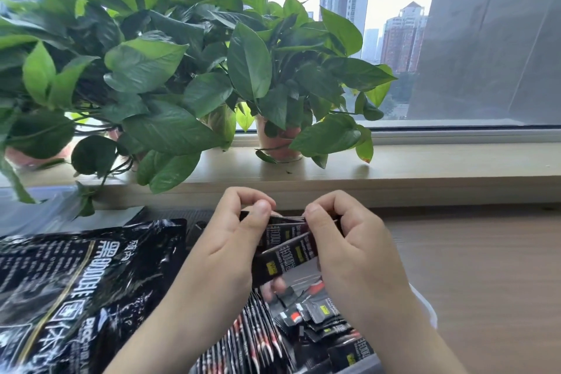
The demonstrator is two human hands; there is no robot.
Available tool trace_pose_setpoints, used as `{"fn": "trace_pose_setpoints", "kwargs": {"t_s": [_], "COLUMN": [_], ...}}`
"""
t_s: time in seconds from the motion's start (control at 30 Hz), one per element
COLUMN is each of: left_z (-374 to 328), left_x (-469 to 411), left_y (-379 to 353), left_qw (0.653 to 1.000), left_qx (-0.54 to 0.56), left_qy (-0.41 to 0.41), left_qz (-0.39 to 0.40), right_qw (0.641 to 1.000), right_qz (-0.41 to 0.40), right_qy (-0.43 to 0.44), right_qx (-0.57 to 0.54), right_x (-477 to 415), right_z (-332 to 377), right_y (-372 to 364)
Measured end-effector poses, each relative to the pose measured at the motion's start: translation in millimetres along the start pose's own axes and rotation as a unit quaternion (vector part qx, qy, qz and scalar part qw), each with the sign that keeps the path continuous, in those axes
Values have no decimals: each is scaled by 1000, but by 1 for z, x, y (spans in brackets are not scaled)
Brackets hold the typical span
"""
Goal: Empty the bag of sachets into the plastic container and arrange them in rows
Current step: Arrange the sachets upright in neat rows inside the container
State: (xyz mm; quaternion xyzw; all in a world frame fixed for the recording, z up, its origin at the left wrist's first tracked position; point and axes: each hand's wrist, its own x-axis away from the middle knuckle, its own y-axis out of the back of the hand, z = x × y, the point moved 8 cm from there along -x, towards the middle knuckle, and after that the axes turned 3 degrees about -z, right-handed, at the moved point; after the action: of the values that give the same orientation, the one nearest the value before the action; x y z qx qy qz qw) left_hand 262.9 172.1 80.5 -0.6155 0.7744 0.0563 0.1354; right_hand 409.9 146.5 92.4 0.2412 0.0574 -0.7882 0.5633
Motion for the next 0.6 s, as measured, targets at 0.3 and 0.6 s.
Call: {"fn": "trace_pose_setpoints", "kwargs": {"t_s": [0.3, 0.6], "left_z": [12, 10], "left_x": [-6, -9], "left_y": [9, 14], "left_qw": [998, 997], "left_qx": [13, 28], "left_qy": [57, 38], "left_qz": [-32, -60], "right_qw": [999, 999], "right_qz": [-24, 28], "right_qy": [10, 39], "right_qx": [19, 11], "right_x": [2, 3], "right_z": [1, 4], "right_y": [-2, -11]}}
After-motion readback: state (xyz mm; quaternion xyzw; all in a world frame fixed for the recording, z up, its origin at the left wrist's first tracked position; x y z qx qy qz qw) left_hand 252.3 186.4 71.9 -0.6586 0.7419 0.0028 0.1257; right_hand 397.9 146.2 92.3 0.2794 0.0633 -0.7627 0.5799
